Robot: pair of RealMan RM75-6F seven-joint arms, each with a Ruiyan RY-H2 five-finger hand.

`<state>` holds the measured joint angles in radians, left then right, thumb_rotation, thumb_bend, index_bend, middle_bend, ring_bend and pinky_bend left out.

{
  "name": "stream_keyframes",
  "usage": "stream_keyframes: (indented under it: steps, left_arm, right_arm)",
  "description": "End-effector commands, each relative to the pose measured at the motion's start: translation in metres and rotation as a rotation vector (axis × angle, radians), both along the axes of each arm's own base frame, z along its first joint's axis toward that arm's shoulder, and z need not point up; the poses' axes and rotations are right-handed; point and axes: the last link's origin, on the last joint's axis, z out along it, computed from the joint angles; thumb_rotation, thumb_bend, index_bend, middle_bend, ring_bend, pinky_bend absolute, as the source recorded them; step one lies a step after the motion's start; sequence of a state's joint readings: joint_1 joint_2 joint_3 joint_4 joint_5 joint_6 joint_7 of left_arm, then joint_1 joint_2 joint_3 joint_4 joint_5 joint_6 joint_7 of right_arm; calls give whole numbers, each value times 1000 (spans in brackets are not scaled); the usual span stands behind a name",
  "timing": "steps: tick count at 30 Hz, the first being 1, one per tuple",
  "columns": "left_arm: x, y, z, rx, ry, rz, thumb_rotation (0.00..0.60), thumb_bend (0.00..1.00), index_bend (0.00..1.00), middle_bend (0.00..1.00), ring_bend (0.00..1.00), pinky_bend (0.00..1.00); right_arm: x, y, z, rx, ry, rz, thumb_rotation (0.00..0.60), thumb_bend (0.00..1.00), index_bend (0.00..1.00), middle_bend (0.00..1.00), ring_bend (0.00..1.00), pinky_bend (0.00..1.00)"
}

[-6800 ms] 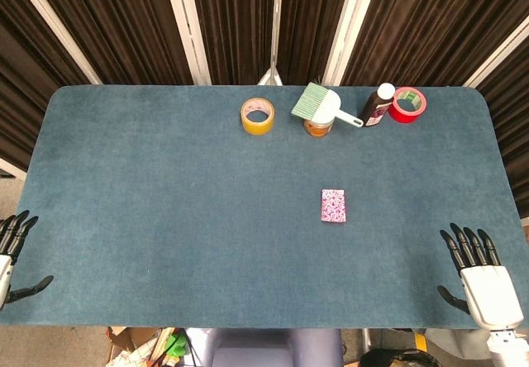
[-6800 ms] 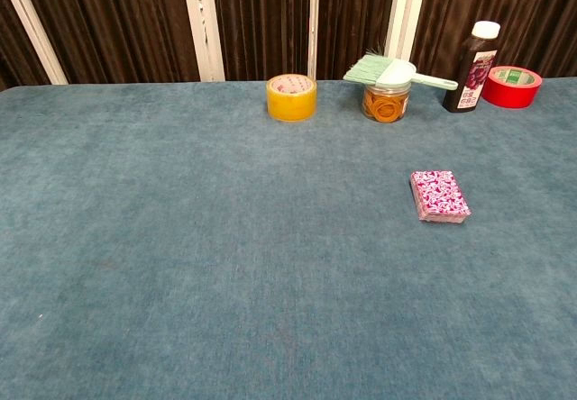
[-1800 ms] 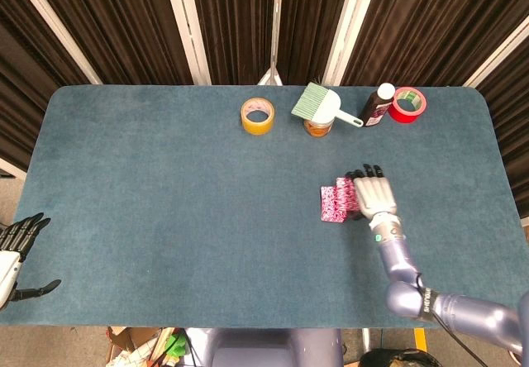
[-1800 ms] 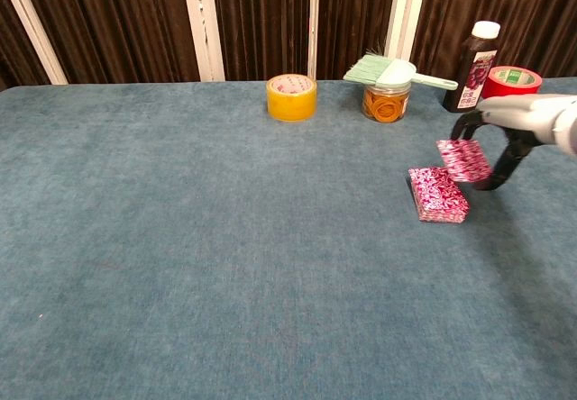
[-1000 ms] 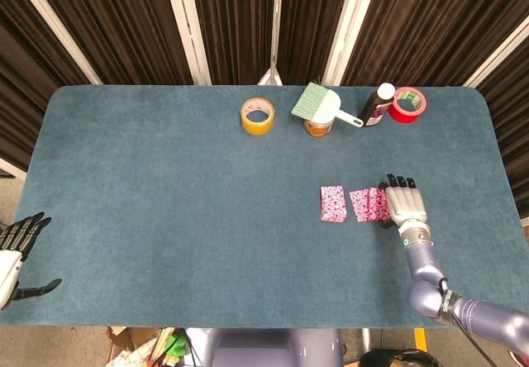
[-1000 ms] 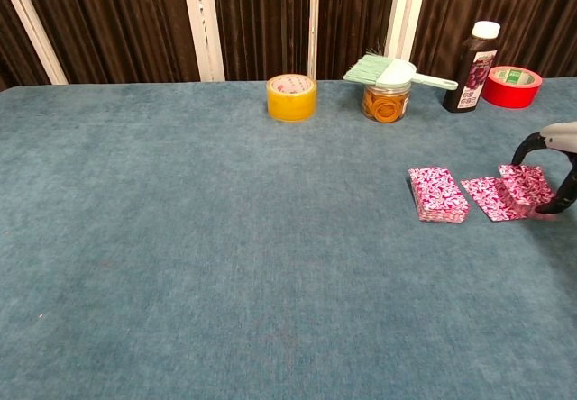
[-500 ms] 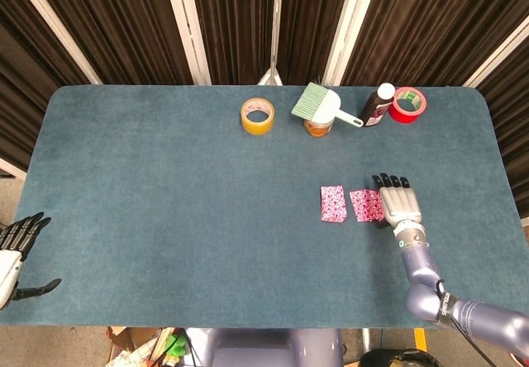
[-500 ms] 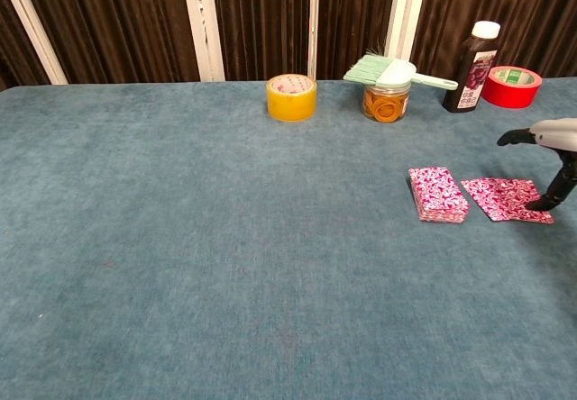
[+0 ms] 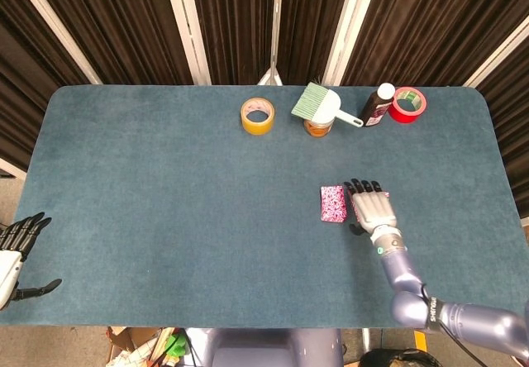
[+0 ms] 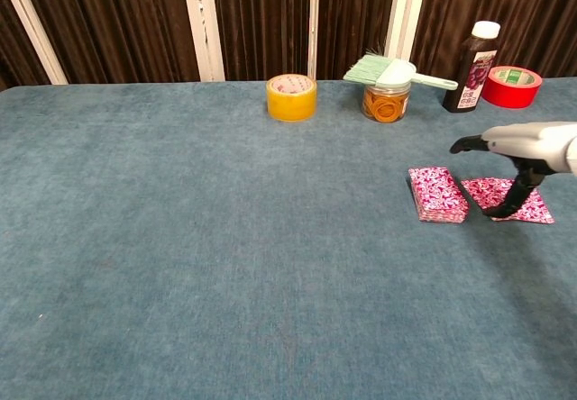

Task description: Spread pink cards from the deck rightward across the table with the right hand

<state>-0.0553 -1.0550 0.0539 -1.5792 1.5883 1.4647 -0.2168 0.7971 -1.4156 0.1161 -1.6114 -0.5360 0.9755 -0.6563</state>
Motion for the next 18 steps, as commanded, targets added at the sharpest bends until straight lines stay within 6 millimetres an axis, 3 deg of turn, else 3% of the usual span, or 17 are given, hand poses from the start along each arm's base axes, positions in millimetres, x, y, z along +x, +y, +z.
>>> stream_keyframes:
  steps: [1,18]
  left_arm:
    - [0,0,0,-2,-3,2,600,0,0,0,0,0]
    - [-1,1,1,-16,-17,6,600,0,0,0,0,0]
  right_arm:
    - [5,-2,-6,9,0,7,600,308,0,0,0,0]
    - [17,-17,-27,29,24,-3,600,301,0,0,0,0]
